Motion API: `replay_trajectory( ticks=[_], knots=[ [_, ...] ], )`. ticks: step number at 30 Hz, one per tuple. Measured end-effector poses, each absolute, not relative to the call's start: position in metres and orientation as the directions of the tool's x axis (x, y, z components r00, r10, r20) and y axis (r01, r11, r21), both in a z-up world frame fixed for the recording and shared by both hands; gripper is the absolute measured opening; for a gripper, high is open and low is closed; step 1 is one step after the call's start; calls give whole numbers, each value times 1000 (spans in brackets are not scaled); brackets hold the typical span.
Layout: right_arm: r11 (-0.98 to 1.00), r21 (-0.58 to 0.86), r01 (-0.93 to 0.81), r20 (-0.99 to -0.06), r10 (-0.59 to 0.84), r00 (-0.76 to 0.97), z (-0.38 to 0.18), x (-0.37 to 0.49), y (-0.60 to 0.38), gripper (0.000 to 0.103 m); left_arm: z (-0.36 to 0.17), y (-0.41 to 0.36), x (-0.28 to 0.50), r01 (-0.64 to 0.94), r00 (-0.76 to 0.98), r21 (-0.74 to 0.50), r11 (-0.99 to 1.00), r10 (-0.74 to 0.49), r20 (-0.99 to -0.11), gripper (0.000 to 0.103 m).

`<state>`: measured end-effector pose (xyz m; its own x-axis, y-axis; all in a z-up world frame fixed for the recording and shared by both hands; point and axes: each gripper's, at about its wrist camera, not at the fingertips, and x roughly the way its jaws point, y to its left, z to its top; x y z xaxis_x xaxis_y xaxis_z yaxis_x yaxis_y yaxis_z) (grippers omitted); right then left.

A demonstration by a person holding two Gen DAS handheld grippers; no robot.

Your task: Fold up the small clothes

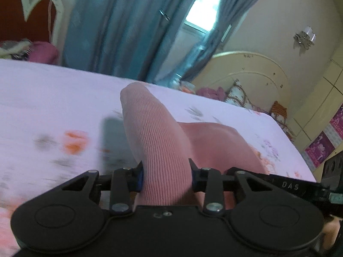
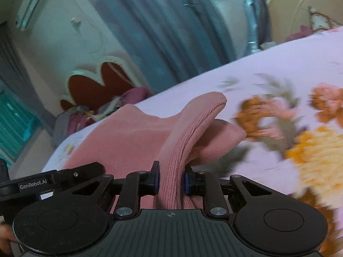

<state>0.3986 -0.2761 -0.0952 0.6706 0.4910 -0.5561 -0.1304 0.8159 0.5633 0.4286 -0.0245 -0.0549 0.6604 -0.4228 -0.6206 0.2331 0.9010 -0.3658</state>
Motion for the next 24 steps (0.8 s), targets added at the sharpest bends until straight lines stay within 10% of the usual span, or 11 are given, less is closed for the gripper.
replay_trajectory(
  ticks=[24],
  knots=[
    [841,521,-146,-641,499,583,-150,451,45,21,-107,279,414,120,710,-157,980,-195,-676,42]
  ],
)
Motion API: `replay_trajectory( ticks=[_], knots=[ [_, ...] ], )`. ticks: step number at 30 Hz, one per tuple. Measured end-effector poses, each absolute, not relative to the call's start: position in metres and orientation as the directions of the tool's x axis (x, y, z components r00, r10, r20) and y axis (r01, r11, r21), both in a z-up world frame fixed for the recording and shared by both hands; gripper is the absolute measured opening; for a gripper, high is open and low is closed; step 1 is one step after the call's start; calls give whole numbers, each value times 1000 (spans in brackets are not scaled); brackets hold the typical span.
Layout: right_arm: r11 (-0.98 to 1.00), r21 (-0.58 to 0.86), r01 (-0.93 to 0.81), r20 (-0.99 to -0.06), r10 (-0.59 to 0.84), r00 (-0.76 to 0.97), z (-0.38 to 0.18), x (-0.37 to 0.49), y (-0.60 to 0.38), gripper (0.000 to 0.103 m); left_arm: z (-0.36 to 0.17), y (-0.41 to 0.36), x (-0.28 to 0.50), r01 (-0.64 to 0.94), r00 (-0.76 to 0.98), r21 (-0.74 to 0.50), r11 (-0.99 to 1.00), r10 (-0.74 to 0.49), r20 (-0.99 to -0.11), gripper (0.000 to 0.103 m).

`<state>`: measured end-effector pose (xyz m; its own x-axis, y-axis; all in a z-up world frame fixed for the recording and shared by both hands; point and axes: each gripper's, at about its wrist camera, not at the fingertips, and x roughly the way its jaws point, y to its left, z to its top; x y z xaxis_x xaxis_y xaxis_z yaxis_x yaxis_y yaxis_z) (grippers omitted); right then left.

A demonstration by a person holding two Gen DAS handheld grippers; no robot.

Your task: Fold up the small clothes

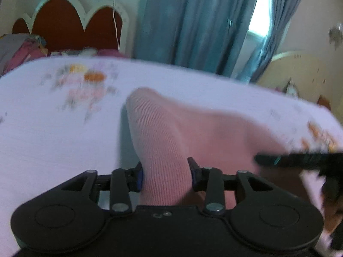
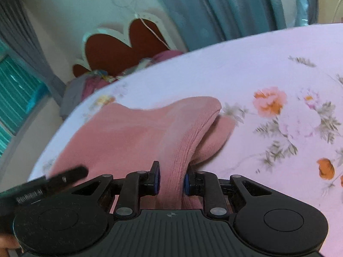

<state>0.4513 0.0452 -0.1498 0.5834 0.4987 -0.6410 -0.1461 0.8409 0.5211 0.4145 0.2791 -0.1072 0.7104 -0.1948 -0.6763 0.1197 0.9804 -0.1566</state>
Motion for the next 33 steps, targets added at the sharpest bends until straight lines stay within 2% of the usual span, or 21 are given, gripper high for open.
replay_trajectory(
  ticks=[1,2,3,6,9,10,11,13,17,23,25,28,33],
  knots=[
    [839,529,-129,-642,495,585,-152,450,41,25,-110,279,411,129,726,-141,982,-190,-661,46],
    [849,517,-105,-652,471,594,-153,448,37,34,-111,277,408,141,737,-117,983,-184,-650,46],
    [867,491,-83,-664,435,609,-154,445,33,36,-109,275,407,150,740,-103,983,-181,-648,48],
    [887,460,-41,-692,387,609,-152,447,26,36,-101,279,408,132,736,-117,984,-176,-654,57],
    [930,364,-58,-688,310,656,-138,444,31,36,-91,289,396,119,777,-81,990,-144,-613,55],
    [938,340,-65,-679,292,674,-132,442,34,31,-87,291,394,115,789,-77,990,-138,-599,55],
    [942,328,-73,-667,286,688,-128,442,36,18,-82,293,391,111,800,-83,990,-139,-583,55],
    [939,329,-97,-645,299,703,-121,443,42,10,-76,294,393,118,814,-88,989,-147,-562,54],
    [937,312,-157,-634,328,701,-120,458,72,10,-83,283,422,158,793,-86,984,-179,-583,46],
    [970,223,-100,-710,231,665,-160,488,86,10,-111,278,455,118,758,-78,990,-141,-636,48],
    [965,246,-87,-706,240,666,-168,490,79,10,-115,280,456,114,757,-88,990,-144,-637,49],
    [970,231,-80,-717,225,659,-161,489,79,10,-108,278,448,115,763,-72,991,-135,-632,46],
    [958,260,-121,-669,269,693,-133,454,73,10,-91,284,422,112,766,-92,989,-145,-626,48]
  ],
)
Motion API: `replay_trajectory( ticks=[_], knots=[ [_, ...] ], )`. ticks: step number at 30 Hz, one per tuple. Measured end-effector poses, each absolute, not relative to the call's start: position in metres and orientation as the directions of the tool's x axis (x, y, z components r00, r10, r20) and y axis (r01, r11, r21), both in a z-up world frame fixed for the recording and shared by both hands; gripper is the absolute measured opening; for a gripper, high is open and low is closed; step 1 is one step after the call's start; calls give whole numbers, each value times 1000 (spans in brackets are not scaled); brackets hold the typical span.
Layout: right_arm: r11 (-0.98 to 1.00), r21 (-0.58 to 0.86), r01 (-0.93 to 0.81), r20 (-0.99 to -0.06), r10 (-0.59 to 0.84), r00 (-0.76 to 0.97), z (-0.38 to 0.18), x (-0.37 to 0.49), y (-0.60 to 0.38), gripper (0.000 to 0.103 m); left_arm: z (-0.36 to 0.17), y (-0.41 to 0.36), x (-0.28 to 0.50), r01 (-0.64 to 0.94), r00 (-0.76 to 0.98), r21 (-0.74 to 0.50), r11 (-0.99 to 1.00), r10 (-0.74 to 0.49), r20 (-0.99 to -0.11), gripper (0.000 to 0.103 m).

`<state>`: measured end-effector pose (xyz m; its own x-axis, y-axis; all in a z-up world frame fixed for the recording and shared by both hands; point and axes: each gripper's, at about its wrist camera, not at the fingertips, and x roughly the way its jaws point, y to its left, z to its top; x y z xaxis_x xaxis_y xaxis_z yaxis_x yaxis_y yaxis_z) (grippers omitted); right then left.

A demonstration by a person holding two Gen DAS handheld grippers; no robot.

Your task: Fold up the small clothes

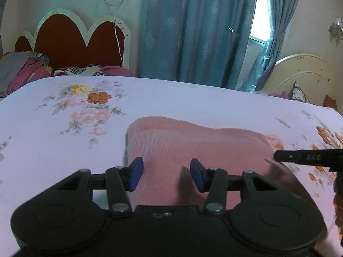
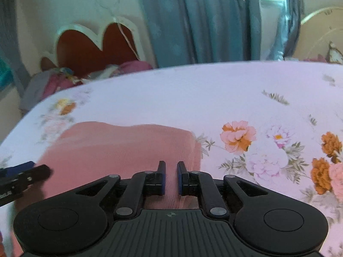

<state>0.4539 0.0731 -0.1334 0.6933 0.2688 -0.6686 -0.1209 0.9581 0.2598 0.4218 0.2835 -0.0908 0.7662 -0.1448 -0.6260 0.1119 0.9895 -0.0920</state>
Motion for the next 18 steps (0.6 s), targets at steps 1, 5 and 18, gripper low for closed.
replay_trajectory(
  ticks=[1,5,18],
  knots=[
    [954,267,-136,-660,284,696,-129,445,73,10,-88,284,415,118,765,-89,989,-148,-627,48],
    [947,257,-193,-650,317,691,-119,409,79,10,-85,283,394,137,759,-82,987,-158,-631,48],
    [967,217,-134,-691,249,678,-134,355,74,10,-89,272,357,145,739,-17,989,-120,-663,48]
  ],
)
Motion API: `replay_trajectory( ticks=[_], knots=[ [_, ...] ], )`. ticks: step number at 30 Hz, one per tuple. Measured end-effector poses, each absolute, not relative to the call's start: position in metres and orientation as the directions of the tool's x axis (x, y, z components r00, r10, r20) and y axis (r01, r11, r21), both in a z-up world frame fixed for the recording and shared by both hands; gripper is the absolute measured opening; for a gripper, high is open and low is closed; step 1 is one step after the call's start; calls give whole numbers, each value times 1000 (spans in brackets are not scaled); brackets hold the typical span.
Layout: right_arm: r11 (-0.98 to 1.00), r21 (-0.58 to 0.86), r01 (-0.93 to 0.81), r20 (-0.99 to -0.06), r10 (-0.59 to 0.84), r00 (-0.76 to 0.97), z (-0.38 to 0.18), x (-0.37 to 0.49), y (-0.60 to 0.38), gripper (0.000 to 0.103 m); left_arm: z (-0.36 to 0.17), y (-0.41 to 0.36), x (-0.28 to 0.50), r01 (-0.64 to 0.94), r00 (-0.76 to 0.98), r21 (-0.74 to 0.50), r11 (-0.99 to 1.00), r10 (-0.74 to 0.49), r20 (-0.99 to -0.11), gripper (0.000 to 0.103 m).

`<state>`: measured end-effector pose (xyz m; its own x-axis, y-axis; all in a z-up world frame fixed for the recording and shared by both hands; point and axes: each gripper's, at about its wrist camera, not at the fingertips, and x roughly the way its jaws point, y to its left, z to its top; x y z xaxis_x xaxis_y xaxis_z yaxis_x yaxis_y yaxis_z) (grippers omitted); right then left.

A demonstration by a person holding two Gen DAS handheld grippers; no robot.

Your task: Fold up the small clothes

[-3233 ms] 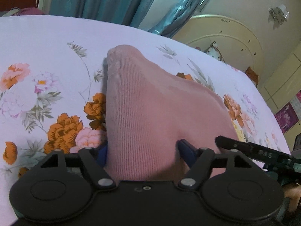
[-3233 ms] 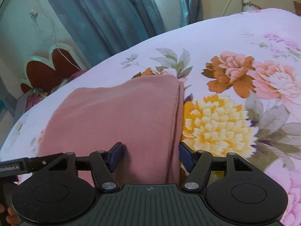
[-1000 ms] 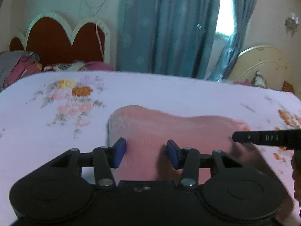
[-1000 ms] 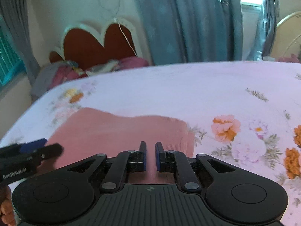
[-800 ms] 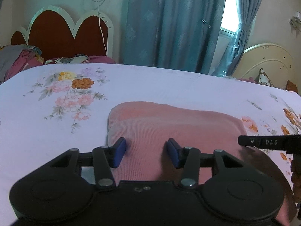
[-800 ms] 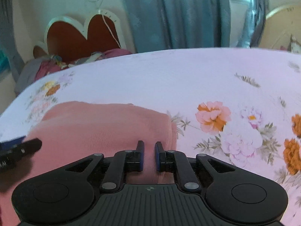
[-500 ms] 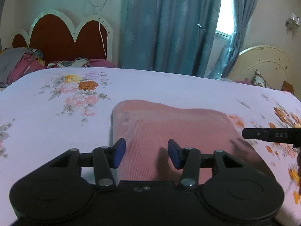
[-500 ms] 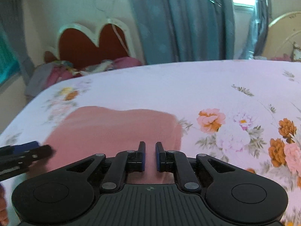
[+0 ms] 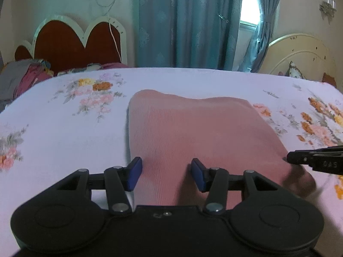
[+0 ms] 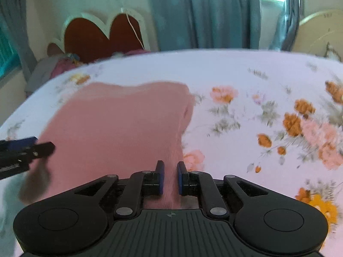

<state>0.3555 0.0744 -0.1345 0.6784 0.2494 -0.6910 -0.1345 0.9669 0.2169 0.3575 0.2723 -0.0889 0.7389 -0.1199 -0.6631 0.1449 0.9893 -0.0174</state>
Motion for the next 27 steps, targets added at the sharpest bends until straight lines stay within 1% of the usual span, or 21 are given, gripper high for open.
replay_trajectory(
  ticks=[2,5,8,11,13,14,15,16,17,19,21,24,27],
  knots=[
    [966,219,-135,-697,251,672,-134,343,77,10,-90,274,347,154,728,-39,987,-140,-671,48],
    [975,200,-94,-754,214,620,-153,337,75,10,-102,271,335,169,701,-30,985,-141,-699,48],
    [973,221,-74,-751,218,624,-162,335,72,10,-114,271,333,150,689,-25,988,-122,-714,49],
    [971,233,-59,-763,220,607,-162,335,71,10,-110,272,332,137,685,-27,990,-114,-720,49],
    [968,247,-50,-774,228,591,-160,335,69,11,-105,273,330,121,681,-38,992,-111,-724,51],
    [967,248,-50,-778,230,585,-158,335,69,12,-102,273,329,116,681,-43,992,-111,-724,54],
    [966,253,-49,-779,233,582,-155,334,68,13,-98,273,325,109,684,-44,993,-107,-721,62],
    [964,264,-43,-776,239,583,-151,333,66,20,-95,273,322,98,691,-41,994,-97,-716,67],
    [960,278,-34,-770,244,590,-146,330,64,32,-90,272,318,88,700,-39,995,-90,-709,69],
    [954,297,-30,-742,250,622,-135,320,62,50,-81,269,308,74,715,-36,997,-78,-695,82],
    [952,303,-46,-720,261,643,-123,307,60,52,-72,265,296,60,726,-31,998,-65,-684,88],
    [949,305,-74,-701,276,657,-108,282,56,52,-54,254,272,41,746,-17,999,-42,-665,102],
    [942,320,-97,-687,302,661,-95,249,48,53,-35,239,241,12,771,32,999,11,-636,103]
  ],
)
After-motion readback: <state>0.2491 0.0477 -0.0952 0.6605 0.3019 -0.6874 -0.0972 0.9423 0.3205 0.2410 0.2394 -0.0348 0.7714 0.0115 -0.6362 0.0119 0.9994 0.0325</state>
